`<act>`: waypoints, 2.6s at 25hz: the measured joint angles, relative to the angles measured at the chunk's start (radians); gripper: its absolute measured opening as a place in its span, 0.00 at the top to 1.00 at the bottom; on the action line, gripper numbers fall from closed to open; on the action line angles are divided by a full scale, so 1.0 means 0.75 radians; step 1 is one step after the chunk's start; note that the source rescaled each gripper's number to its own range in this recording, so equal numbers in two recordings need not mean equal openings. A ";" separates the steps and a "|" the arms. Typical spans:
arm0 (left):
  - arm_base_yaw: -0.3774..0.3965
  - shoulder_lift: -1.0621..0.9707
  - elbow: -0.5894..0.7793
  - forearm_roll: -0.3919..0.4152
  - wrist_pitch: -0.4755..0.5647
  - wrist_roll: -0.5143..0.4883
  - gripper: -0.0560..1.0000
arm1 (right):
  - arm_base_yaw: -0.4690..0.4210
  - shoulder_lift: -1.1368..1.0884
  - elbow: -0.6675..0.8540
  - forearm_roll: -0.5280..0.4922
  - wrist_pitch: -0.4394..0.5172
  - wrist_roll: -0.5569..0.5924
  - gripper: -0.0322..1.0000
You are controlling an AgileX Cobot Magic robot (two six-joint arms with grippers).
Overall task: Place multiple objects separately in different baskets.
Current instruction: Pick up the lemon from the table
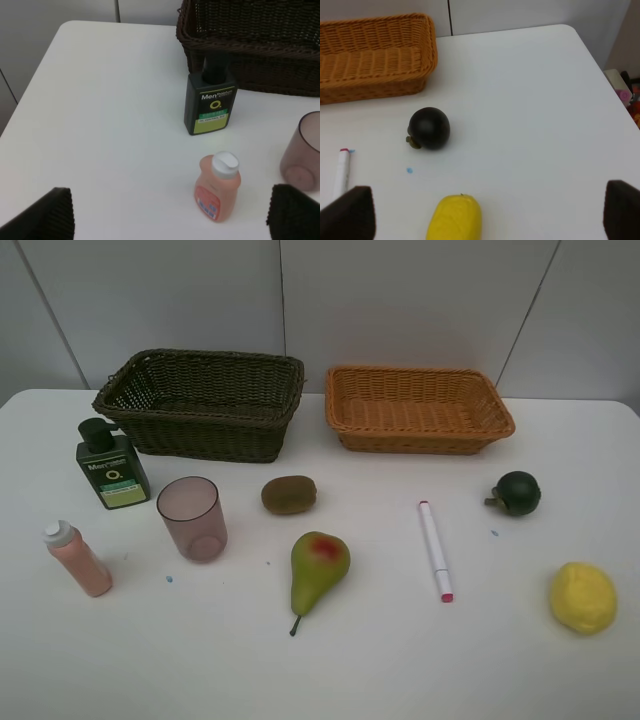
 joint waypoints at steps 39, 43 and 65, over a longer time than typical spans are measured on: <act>0.000 0.000 0.000 0.000 0.000 0.000 0.00 | 0.000 1.677 -0.358 0.159 -0.076 -0.205 0.00; 0.000 0.000 0.000 0.000 0.000 0.000 0.00 | 0.000 1.761 -0.358 0.135 -0.089 -0.205 0.00; 0.000 0.000 0.000 0.001 0.000 0.000 0.00 | -0.049 1.860 -0.057 0.180 -0.479 -0.165 0.00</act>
